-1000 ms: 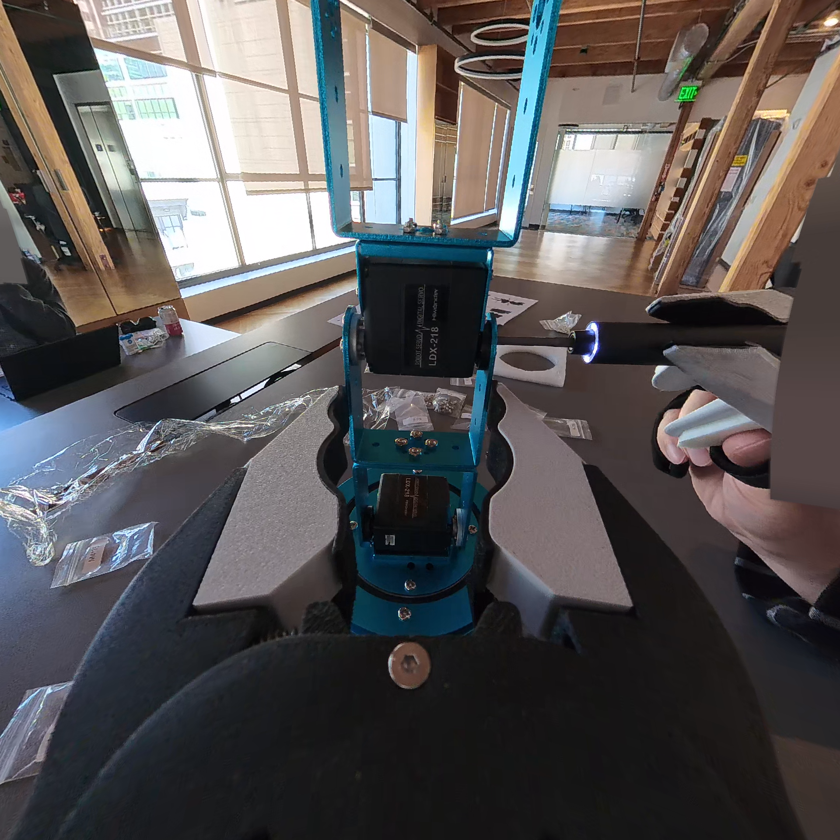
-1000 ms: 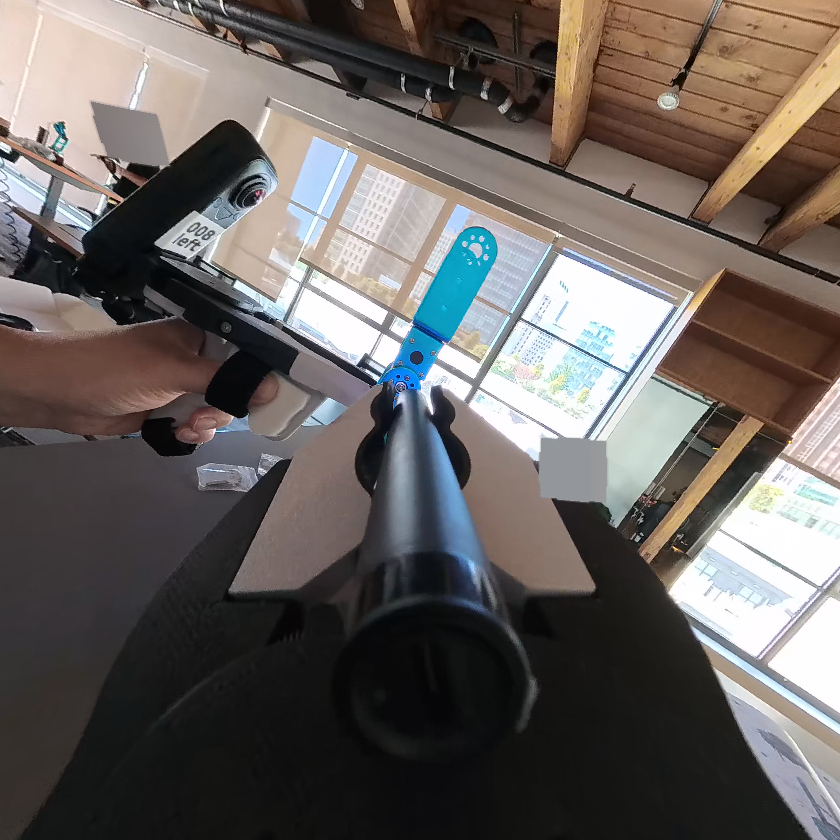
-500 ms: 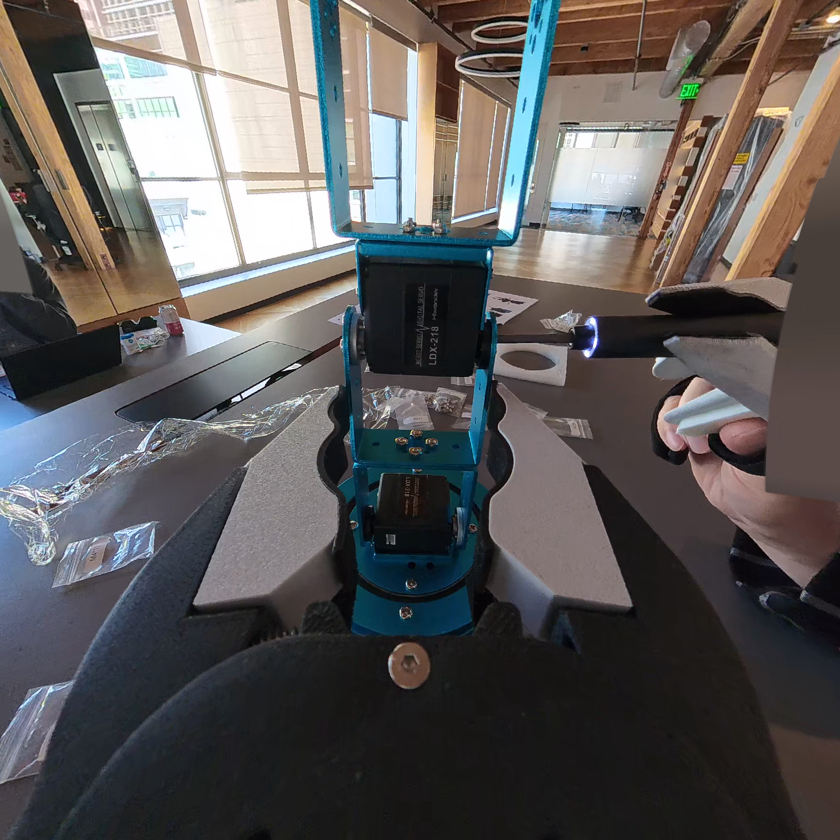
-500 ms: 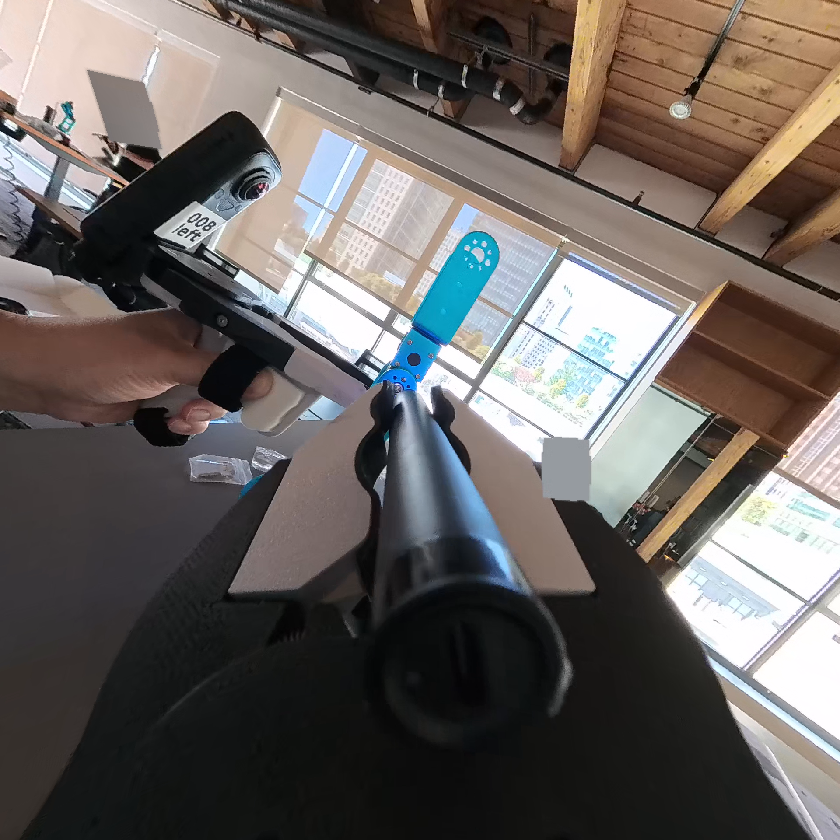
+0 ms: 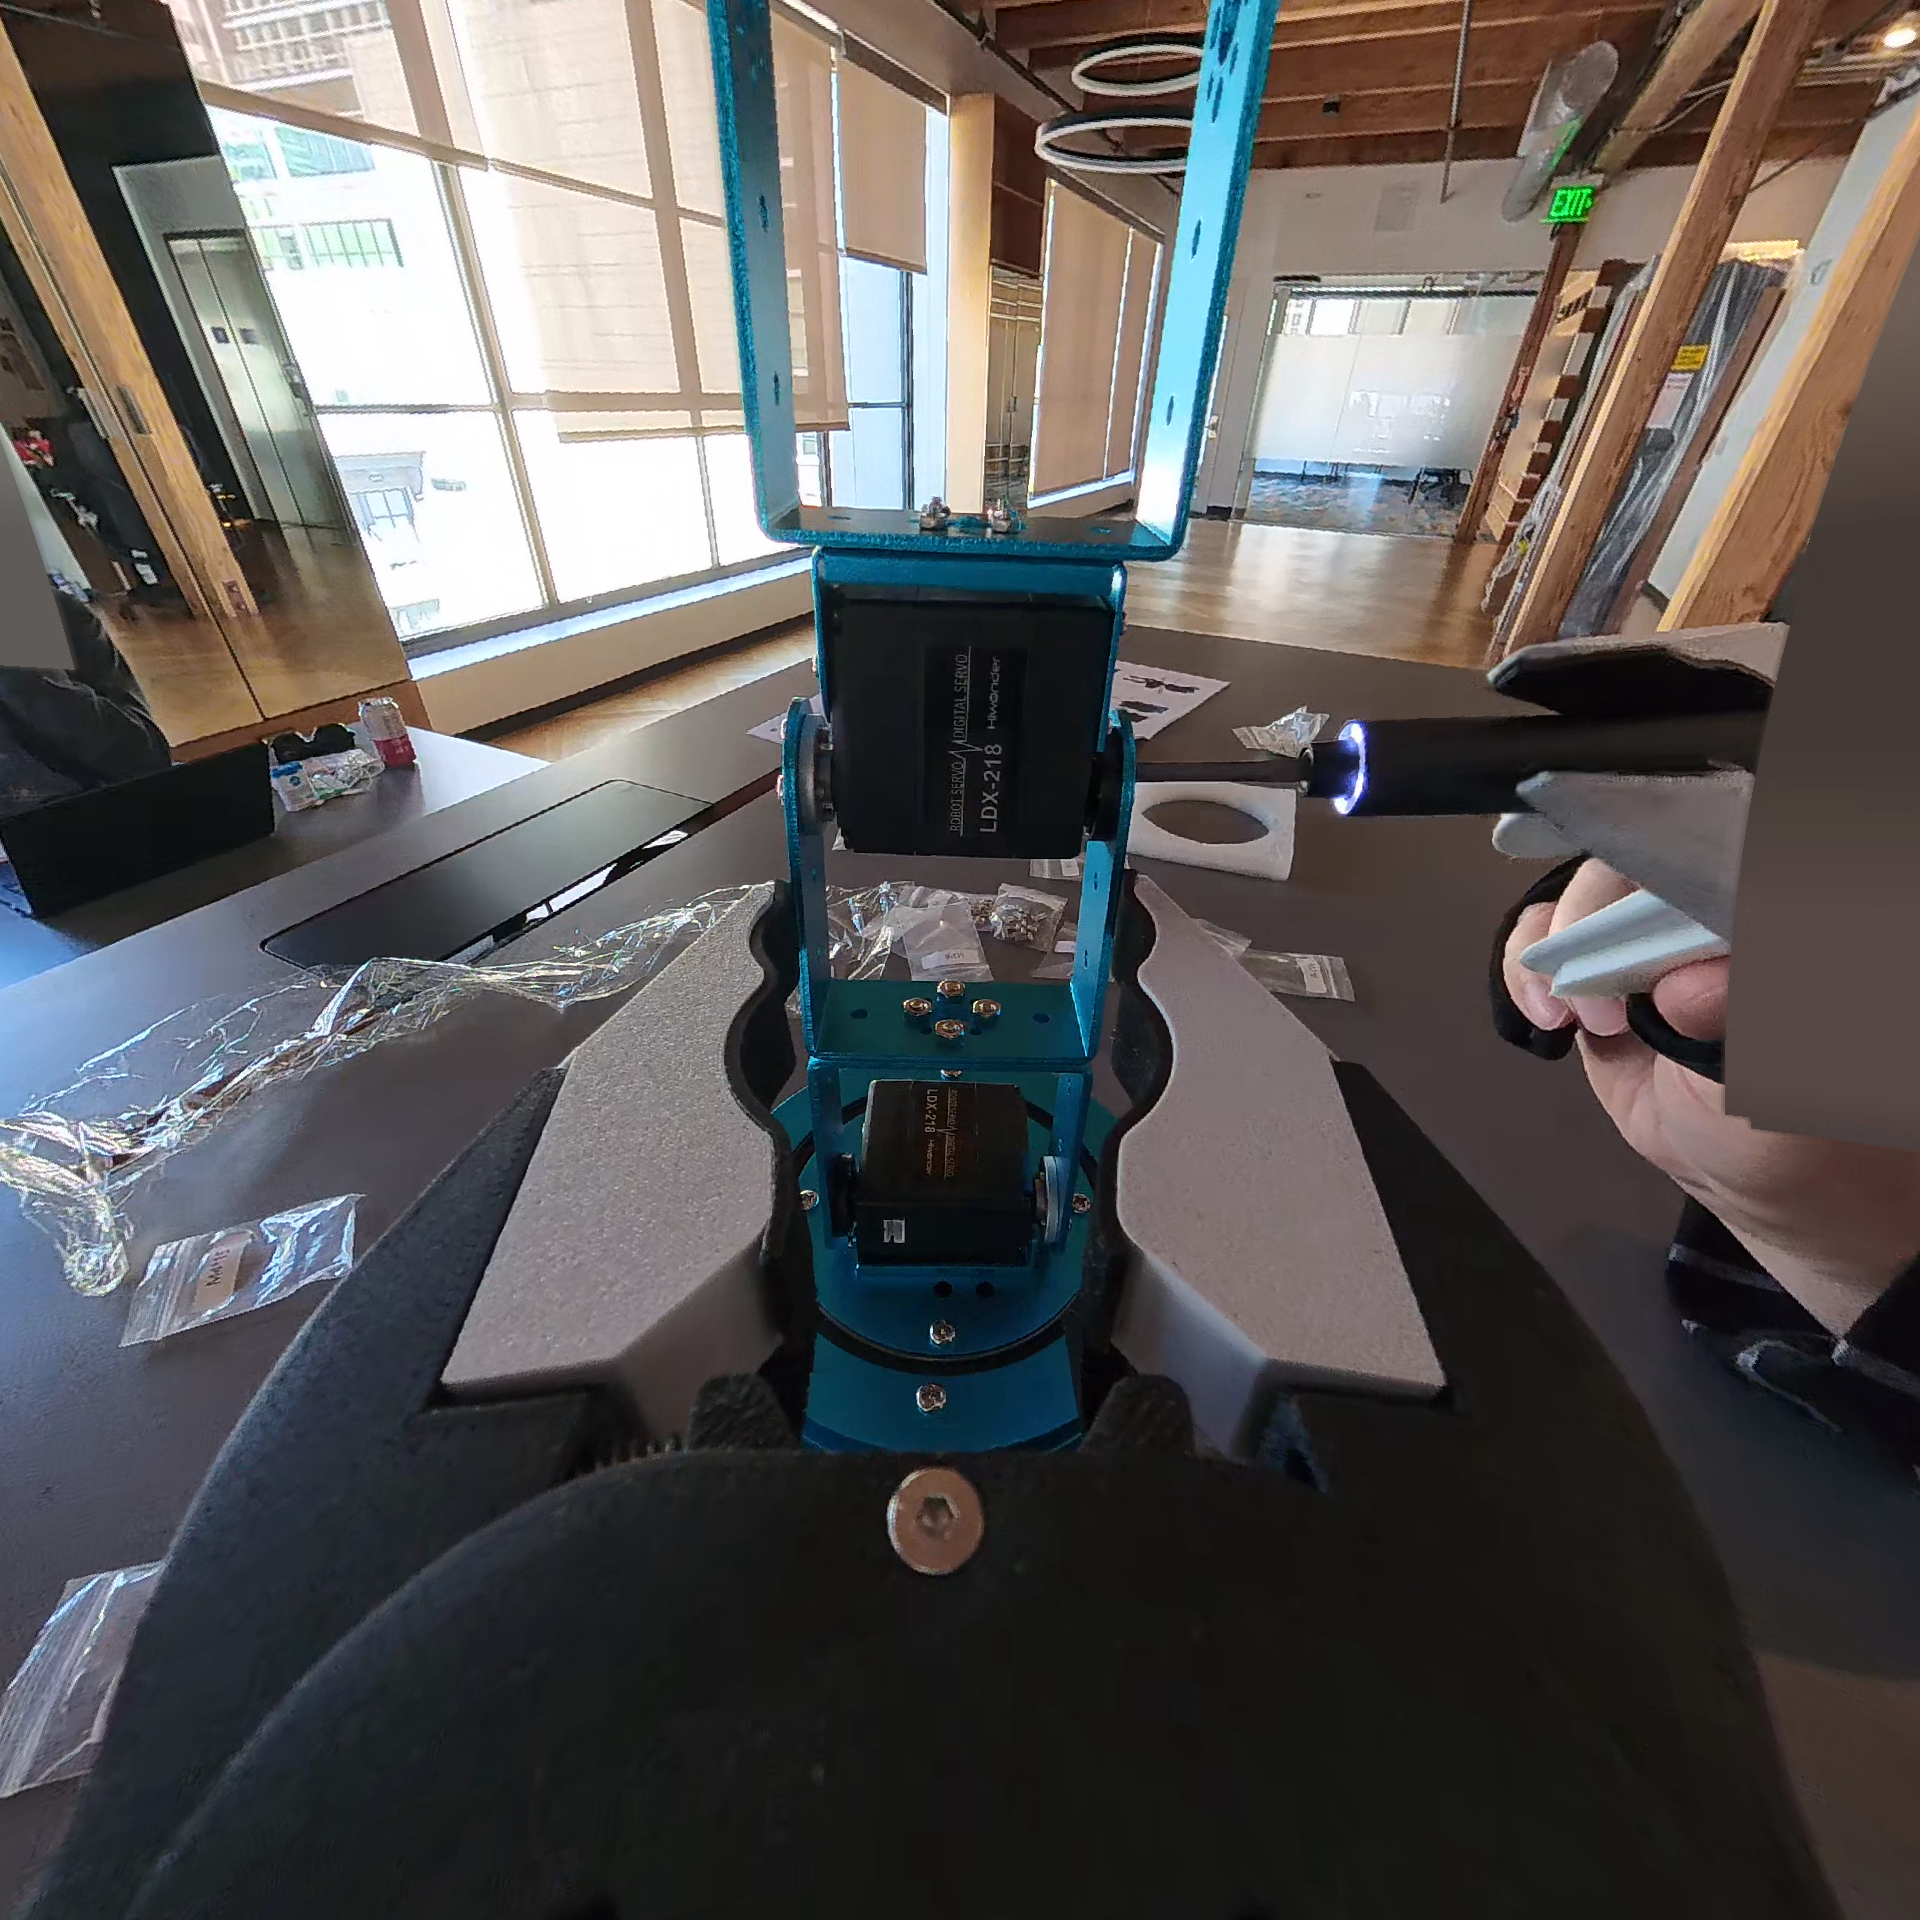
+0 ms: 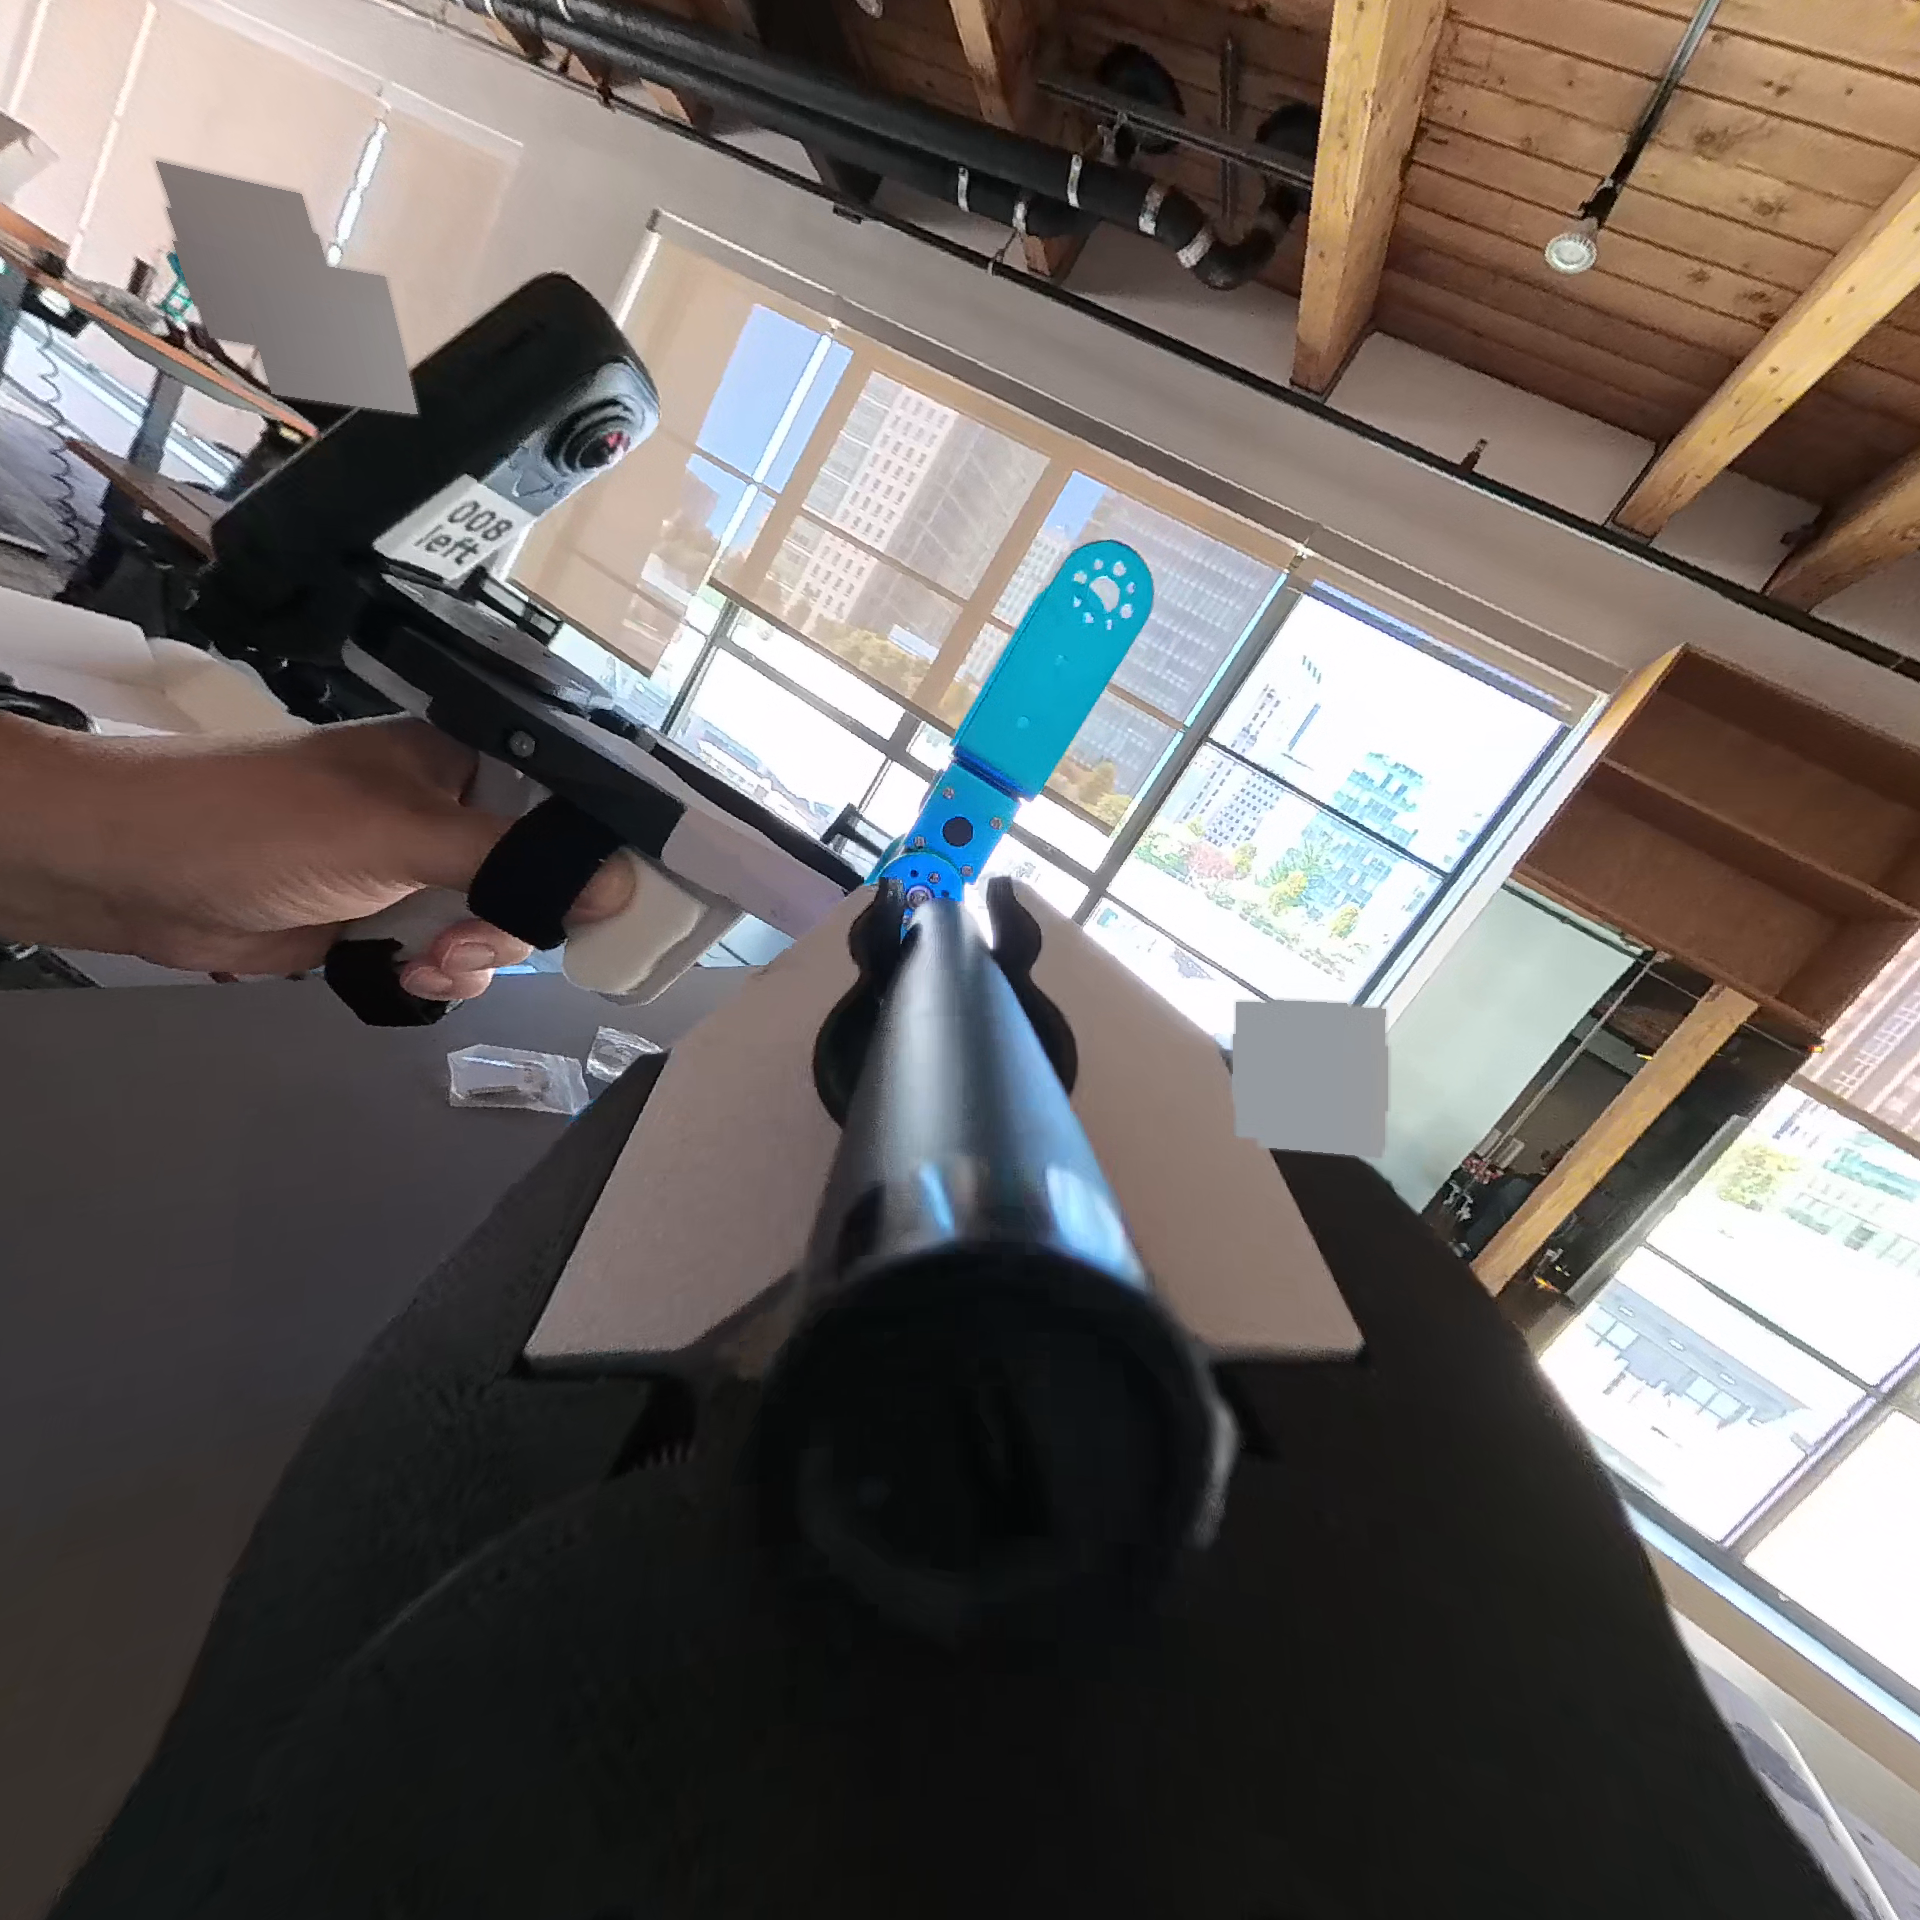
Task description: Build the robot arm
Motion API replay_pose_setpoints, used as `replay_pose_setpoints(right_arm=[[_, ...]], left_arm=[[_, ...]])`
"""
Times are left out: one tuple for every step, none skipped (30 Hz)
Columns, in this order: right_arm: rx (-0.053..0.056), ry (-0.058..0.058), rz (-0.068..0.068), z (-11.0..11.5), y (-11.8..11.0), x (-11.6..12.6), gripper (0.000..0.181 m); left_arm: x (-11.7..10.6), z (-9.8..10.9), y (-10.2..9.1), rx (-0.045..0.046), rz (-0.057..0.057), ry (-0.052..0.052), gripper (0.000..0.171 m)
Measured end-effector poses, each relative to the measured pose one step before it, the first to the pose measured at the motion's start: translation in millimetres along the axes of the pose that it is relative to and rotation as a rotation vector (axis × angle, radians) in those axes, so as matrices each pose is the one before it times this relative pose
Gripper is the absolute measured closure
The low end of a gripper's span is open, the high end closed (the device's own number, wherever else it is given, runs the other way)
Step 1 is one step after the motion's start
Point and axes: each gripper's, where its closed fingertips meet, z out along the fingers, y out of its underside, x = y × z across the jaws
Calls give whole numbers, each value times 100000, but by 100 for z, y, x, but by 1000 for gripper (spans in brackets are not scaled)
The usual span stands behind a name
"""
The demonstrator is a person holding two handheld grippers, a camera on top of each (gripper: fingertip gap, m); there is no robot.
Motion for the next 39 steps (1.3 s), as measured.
replay_pose_setpoints(right_arm=[[412, 32, 1621, -10, -18, 31, 162], [607, -98, 652, -6, -16, 20, 162], [301, -58, -223, -7, 38, -26, 162], [-339, -344, 22, -1, 93, -51, 162], [-541, 34, 181, -6, 67, 57, 162], [25, -97, 141, -3, 11, 42, 162], [447, 178, 284, -23, -7, 67, 163], [424, 432, 636, -31, -10, 73, 163], [341, 164, 582, -23, -15, -16, 164], [650, -290, -1005, -47, -79, -156, 163], [1635, -605, -2141, -157, -251, -258, 163], [2575, -171, -1548, -269, -517, -179, 165], [1080, 1059, 330, -271, -363, 81, 164], [88, 796, 1370, -256, -167, 120, 164], [-958, 362, 1609, -290, 49, 84, 163], [-1360, 1049, 1004, -406, 150, 155, 164], [-1275, 1721, 175, -512, 158, 211, 164], [-1020, 1529, -117, -599, 106, 171, 164], [-894, 1000, 224, -596, 59, 110, 164], [-1044, 455, 557, -549, 49, 61, 164], [-1260, 587, 312, -512, 79, 93, 164], [-1634, 933, -274, -451, 121, 159, 164], [-2048, 689, -717, -413, 180, 127, 164], [-2235, 328, -1012, -393, 223, 75, 164], [-2208, 159, -1127, -397, 262, 47, 164], [-1891, 166, -1013, -433, 250, 38, 164], [-1312, -58, -811, -469, 189, 17, 164], [-814, -549, -680, -497, 143, 1, 164], [-885, -1436, -759, -498, 197, -36, 164], [-1139, -2207, -1030, -495, 285, -45, 164], [-1083, -2413, -1097, -513, 388, 15, 164], [-826, -2507, -708, -521, 458, 83, 164], [-299, -2672, -275, -561, 479, 113, 164], [373, -2775, 118, -616, 469, 164, 164], [775, -3104, 831, -636, 431, 180, 164], [713, -3849, 1596, -670, 409, 144, 164], [777, -4697, 1543, -691, 390, 73, 164], [204, -5796, 1374, -700, 469, -63, 164], [-414, -6687, 755, -726, 549, -199, 164]], left_arm=[[13, 0, 6, -36, 159, -27, 111], [13, -6, 8, 13, -66, 109, 111], [-7, -9, 2, -15, 21, 10, 111], [-19, 5, 5, -114, -69, -65, 111], [-11, -4, -2, -135, 22, -17, 111], [-4, 8, 12, -88, 39, -1, 111], [8, 0, -7, -17, 53, -21, 111], [18, 12, 5, 39, 155, 63, 111], [23, 9, -5, 35, 156, 299, 111], [11, -4, 7, -65, -96, 593, 111], [34, 0, -7, -45, -411, 851, 111], [19, -21, -12, -80, -275, 1004, 111], [31, -49, -11, -95, -189, 1361, 112], [37, -65, -20, -122, -544, 1825, 112], [76, -102, -81, 61, -1413, 2319, 111], [122, -123, -235, 751, -2008, 2605, 108], [-58, -98, -361, 1204, -1628, 1169, 102], [-214, 3, -335, 812, -677, -218, 95], [-240, 113, -323, 420, 85, -803, 90], [35, 217, -312, 234, 661, 355, 85], [233, 299, -185, -420, 1171, 850, 84], [206, 316, -69, -861, 1919, 196, 85], [173, 252, -32, -445, 2508, -167, 96], [-71, 140, 26, -238, 2223, -1429, 107], [48, 101, -6, 104, 876, 500, 107], [16, 29, 30, -18, -864, 1686, 107], [20, -11, -2, 117, -658, 2276, 107], [32, -51, 2, -43, 185, 2117, 107], [82, -47, 5, -350, 250, 2769, 107], [159, -68, 14, -455, -447, 4505, 107], [166, -149, -33, -579, -2488, 5006, 108], [123, -111, -138, -614, -4933, 3472, 106], [177, -30, -182, -624, -3754, 2048, 102], [-209, -42, -94, -771, 73, -2034, 108], [-93, -88, -74, -220, 3031, -3031, 109], [-50, -186, -30, -562, 1418, -4516, 110], [36, -407, -8, -926, 577, -5752, 110], [361, -716, -218, 1105, 211, -5561, 104], [593, -1026, -433, 3376, -1365, -5558, 101]])
